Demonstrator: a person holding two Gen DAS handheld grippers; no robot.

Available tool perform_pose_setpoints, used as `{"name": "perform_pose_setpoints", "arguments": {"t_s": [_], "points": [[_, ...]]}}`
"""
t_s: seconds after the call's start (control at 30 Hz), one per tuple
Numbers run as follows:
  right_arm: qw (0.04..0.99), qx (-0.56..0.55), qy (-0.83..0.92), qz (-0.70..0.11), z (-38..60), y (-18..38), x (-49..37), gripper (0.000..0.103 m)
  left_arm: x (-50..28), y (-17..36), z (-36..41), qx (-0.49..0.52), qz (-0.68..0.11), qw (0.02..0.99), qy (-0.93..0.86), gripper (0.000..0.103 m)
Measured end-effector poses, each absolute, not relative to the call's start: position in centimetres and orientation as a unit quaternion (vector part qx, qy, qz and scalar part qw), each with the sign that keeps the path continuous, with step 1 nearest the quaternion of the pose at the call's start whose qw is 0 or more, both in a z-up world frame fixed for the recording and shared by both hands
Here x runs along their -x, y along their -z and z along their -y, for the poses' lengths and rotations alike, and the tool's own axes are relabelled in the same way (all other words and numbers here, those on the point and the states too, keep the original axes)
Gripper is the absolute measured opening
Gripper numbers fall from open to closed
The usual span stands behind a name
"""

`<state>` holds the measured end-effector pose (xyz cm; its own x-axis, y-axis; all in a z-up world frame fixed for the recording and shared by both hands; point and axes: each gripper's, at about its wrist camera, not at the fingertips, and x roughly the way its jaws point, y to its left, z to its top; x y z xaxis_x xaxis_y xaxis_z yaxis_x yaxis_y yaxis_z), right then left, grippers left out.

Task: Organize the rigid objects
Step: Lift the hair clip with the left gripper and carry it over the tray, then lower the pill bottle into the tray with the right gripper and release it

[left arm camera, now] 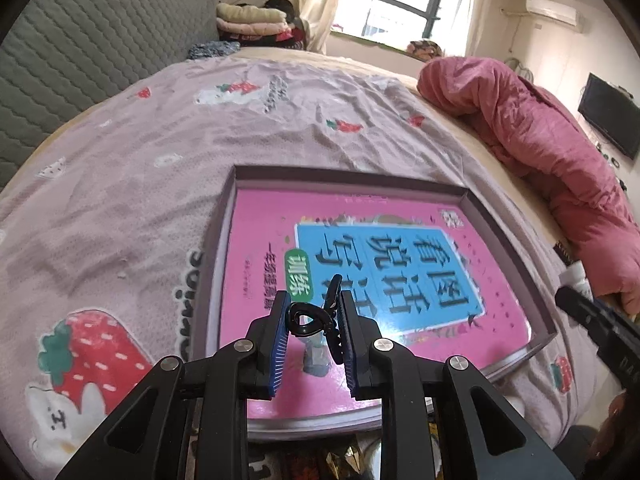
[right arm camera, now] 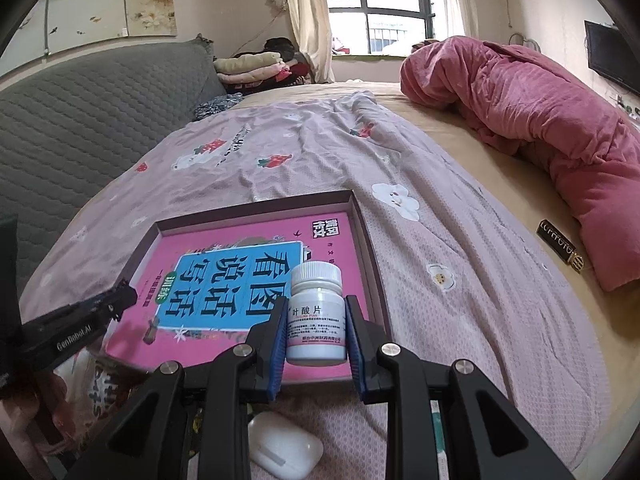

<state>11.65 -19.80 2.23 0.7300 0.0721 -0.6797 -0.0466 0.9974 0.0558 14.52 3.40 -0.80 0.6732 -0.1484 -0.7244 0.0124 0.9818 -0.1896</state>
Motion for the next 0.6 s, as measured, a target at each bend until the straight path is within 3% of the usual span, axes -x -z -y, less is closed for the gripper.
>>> {"name": "perform_pose_setpoints", "arguments": {"t_s": [0.6], "points": [[0.917,0.016,-0.023,-0.398,18.9,0.4,-13.5,0.027,-15.4,3.3,-3.1,0.076,-0.433,0.897,0.055,0.023]]}}
